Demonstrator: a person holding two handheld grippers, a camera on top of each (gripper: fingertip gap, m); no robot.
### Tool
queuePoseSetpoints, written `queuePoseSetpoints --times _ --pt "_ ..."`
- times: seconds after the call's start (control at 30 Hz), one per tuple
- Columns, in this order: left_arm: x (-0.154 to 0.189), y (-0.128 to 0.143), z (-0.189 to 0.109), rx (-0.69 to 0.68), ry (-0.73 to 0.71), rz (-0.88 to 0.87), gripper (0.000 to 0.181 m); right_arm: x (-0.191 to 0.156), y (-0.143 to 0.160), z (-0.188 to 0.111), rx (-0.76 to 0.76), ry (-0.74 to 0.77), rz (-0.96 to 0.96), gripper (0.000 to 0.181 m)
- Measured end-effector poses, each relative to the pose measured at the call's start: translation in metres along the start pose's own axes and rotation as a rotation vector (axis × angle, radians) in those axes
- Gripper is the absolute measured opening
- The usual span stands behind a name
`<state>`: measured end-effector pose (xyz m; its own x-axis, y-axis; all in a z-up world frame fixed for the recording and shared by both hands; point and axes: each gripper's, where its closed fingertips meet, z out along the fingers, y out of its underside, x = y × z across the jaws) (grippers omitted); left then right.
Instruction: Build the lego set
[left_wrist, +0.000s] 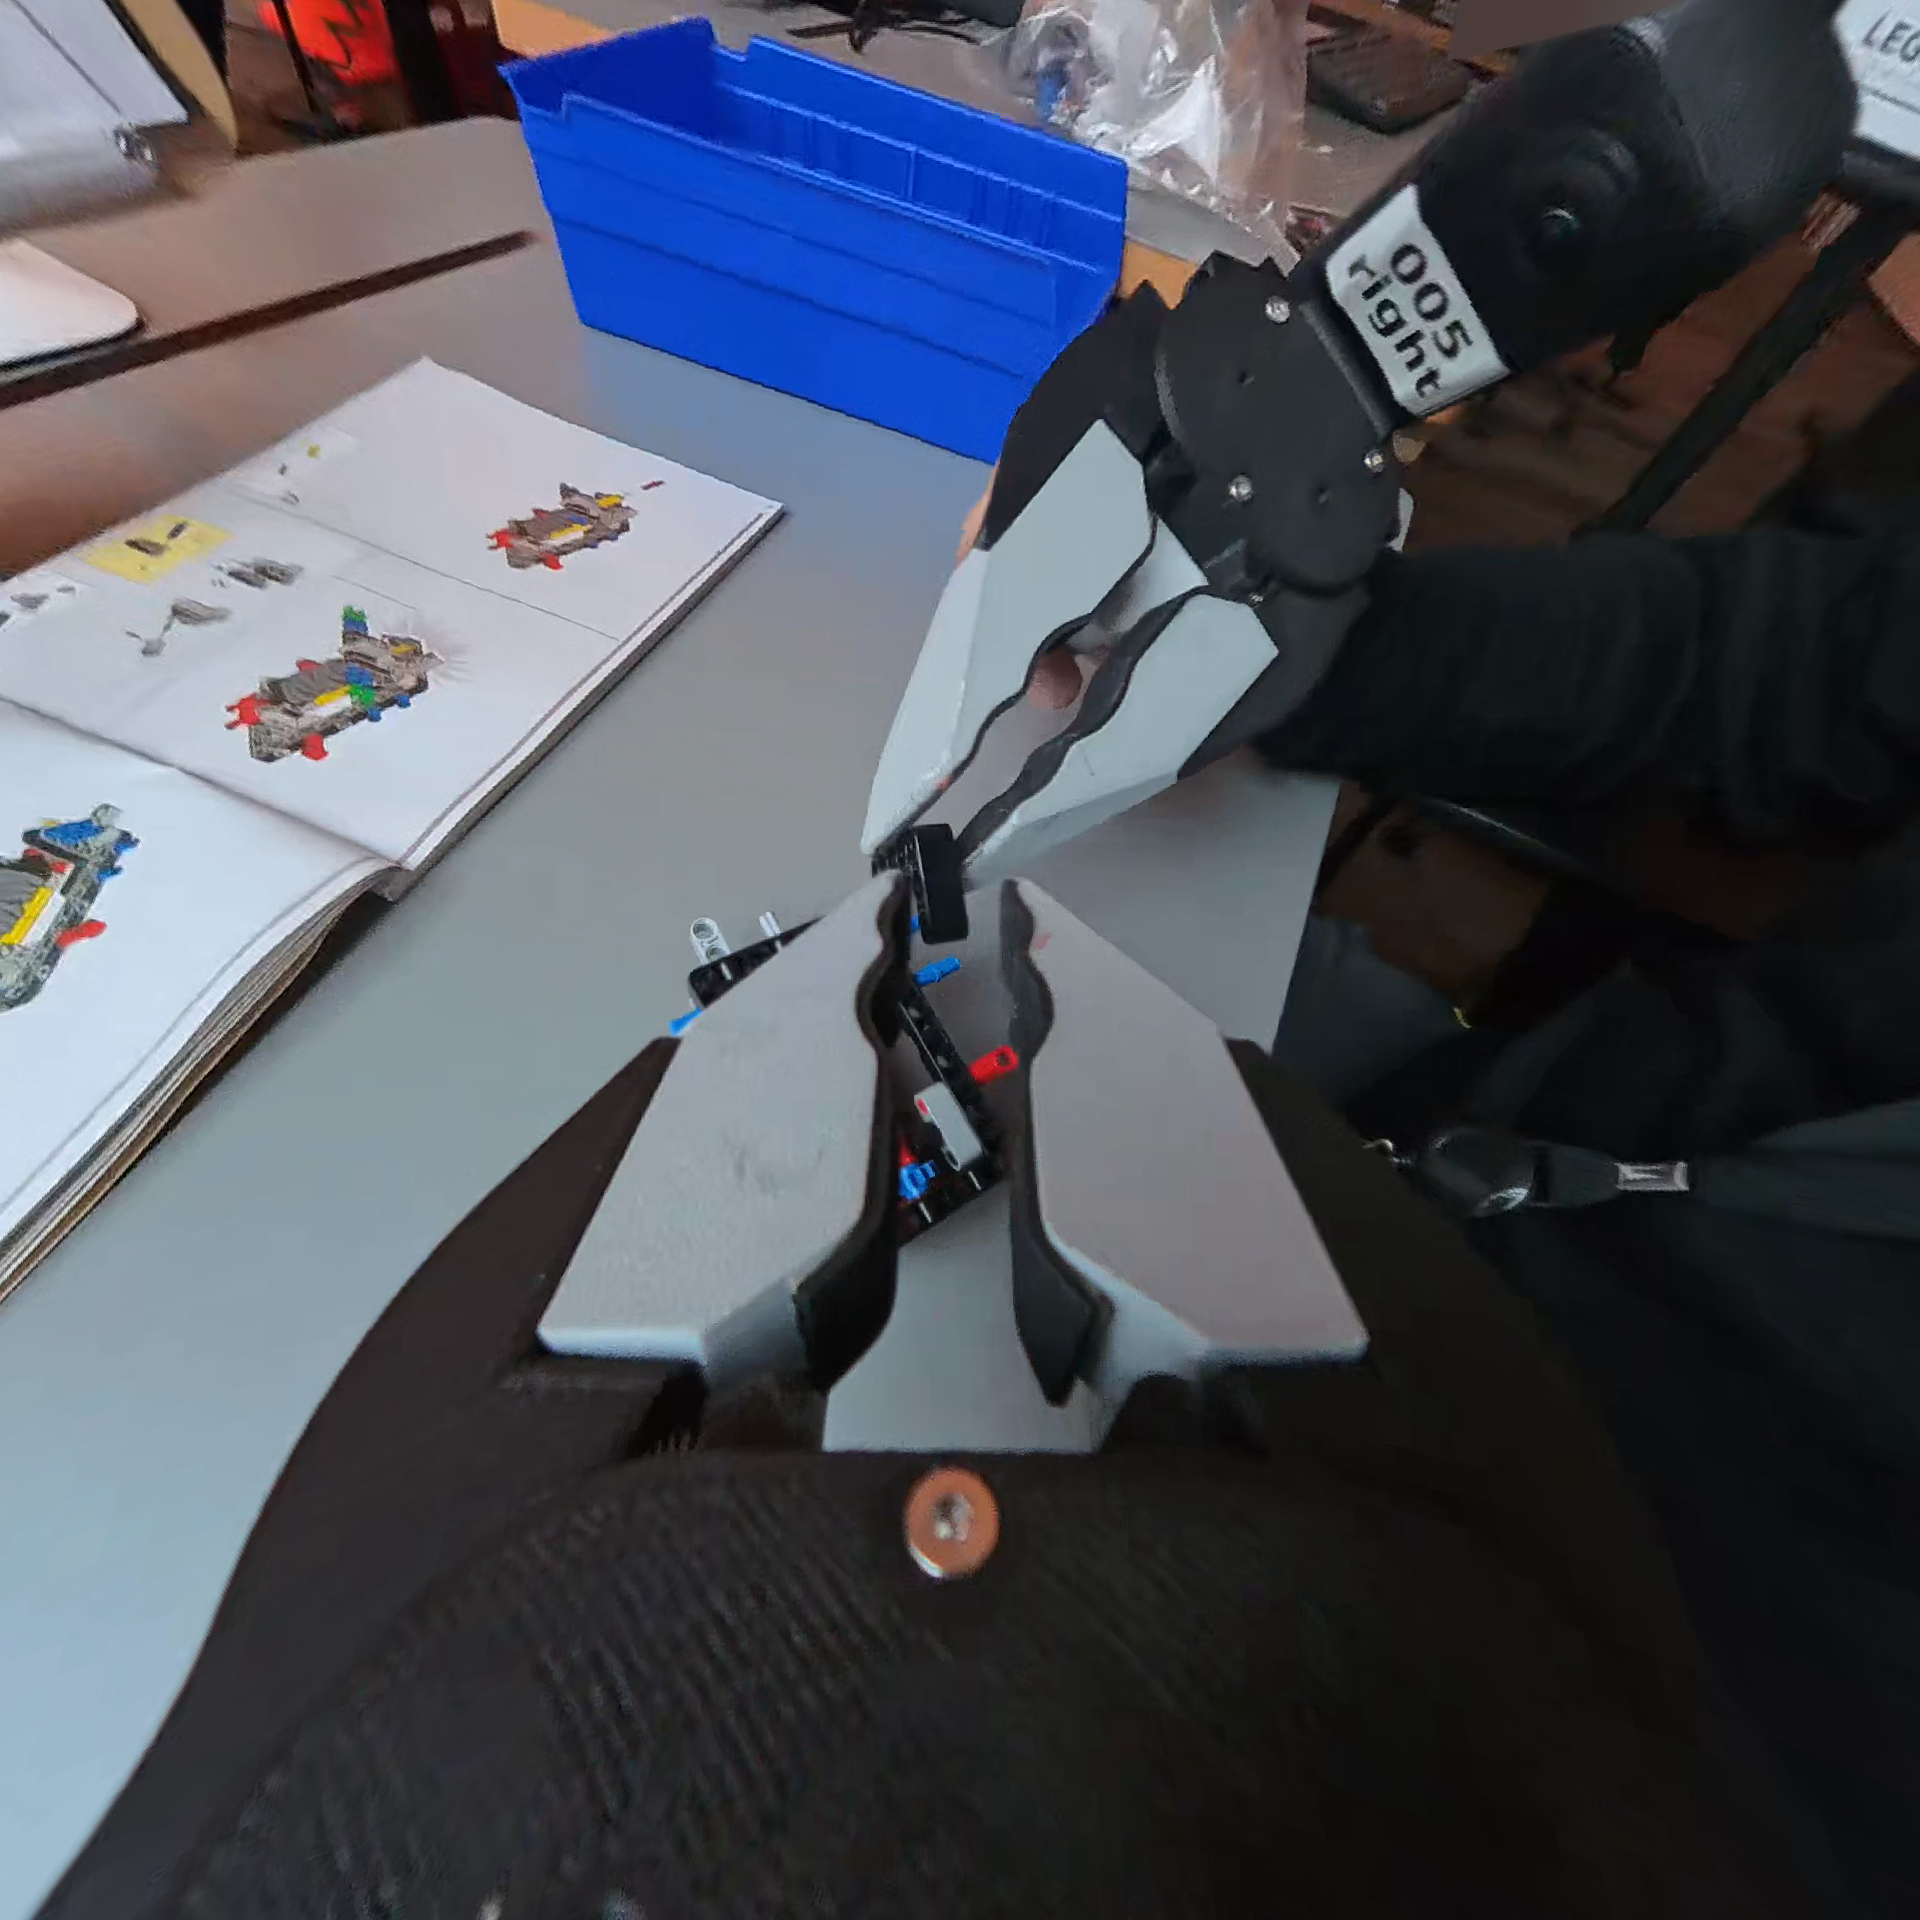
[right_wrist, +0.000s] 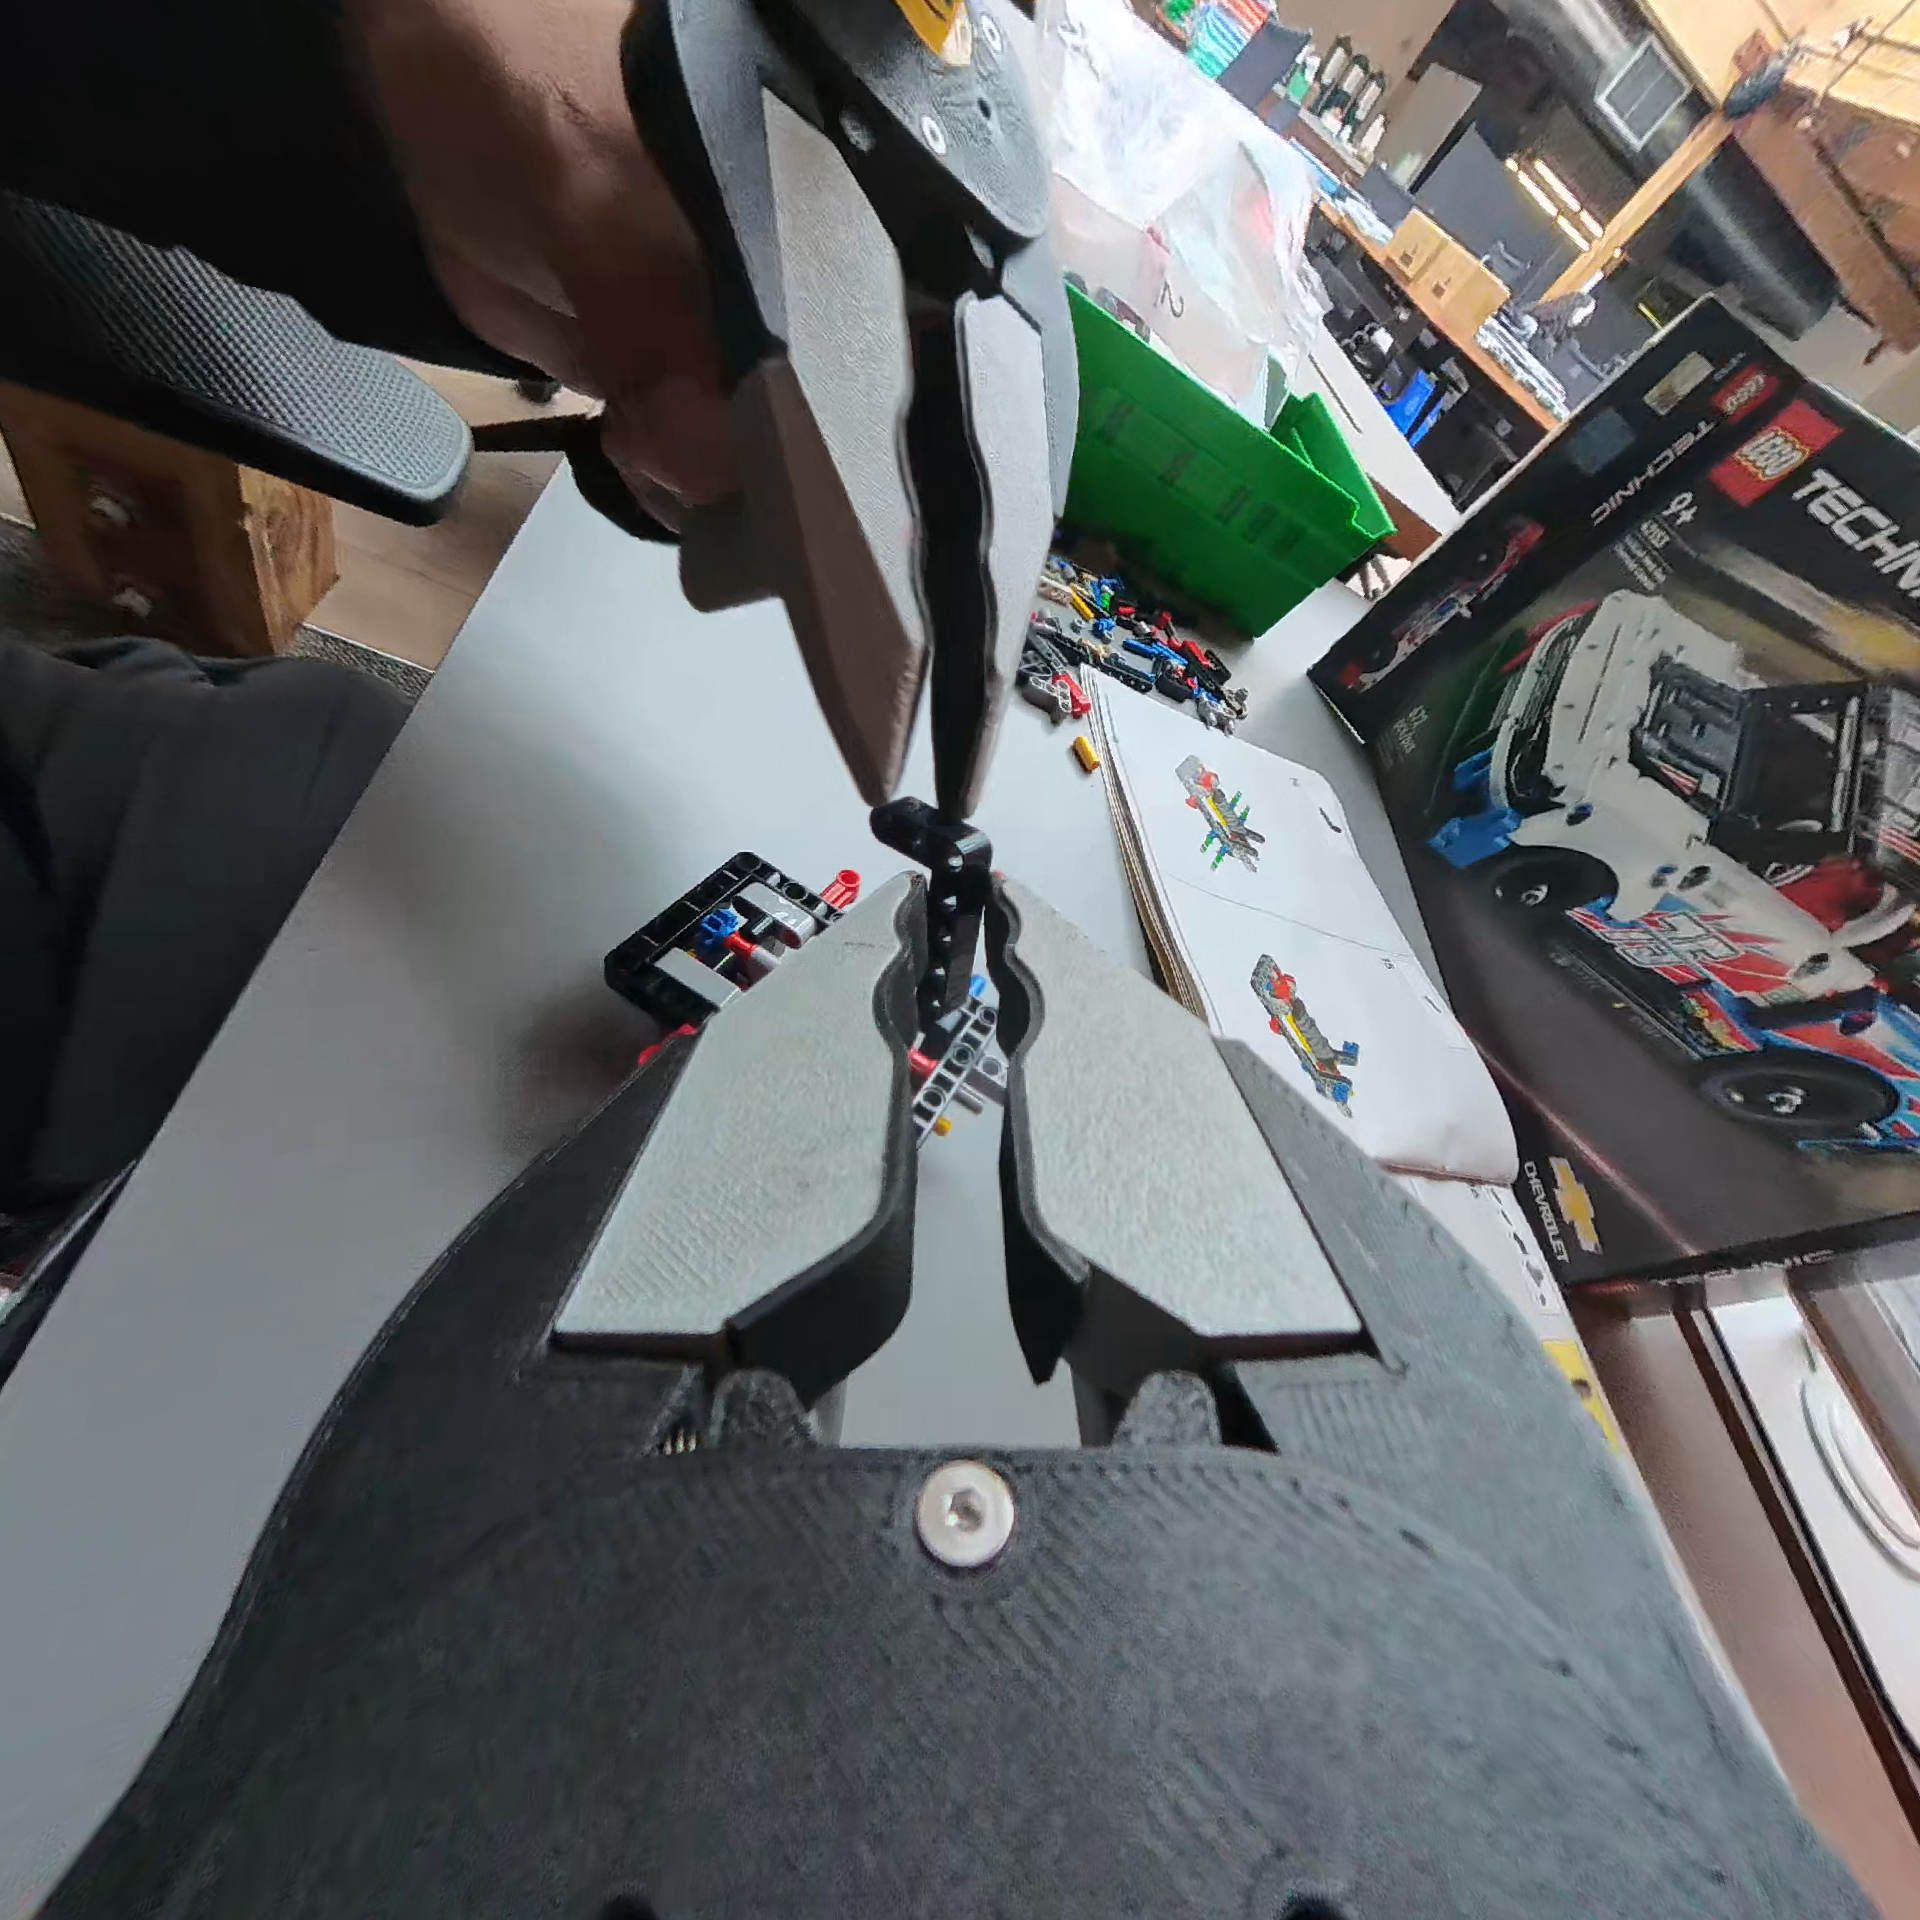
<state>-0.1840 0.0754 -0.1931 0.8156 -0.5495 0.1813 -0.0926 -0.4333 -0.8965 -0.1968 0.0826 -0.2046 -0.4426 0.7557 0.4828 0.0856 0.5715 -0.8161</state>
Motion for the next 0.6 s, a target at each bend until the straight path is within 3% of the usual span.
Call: queuePoseSetpoints --times 0.07,0.27,0.47,0.6 --pt "-0.006 0.006 0.004 -0.022 -0.041 0.002 0.004 -0.001 0.005 0.002 -0.008 -0.008 -0.004 0.007" --pt "-0.005 0.013 0.017 0.009 -0.056 -0.098 0.011 -0.003 0.014 0.002 0.016 -0.006 0.03 0.007" --pt "-0.017 0.024 0.023 -0.017 -0.156 -0.027 0.006 -0.005 0.027 0.001 -0.037 -0.03 0.037 0.008" --pt "-0.024 0.036 0.029 -0.065 -0.232 0.014 0.006 -0.003 0.052 -0.017 -0.102 -0.104 0.105 0.023"
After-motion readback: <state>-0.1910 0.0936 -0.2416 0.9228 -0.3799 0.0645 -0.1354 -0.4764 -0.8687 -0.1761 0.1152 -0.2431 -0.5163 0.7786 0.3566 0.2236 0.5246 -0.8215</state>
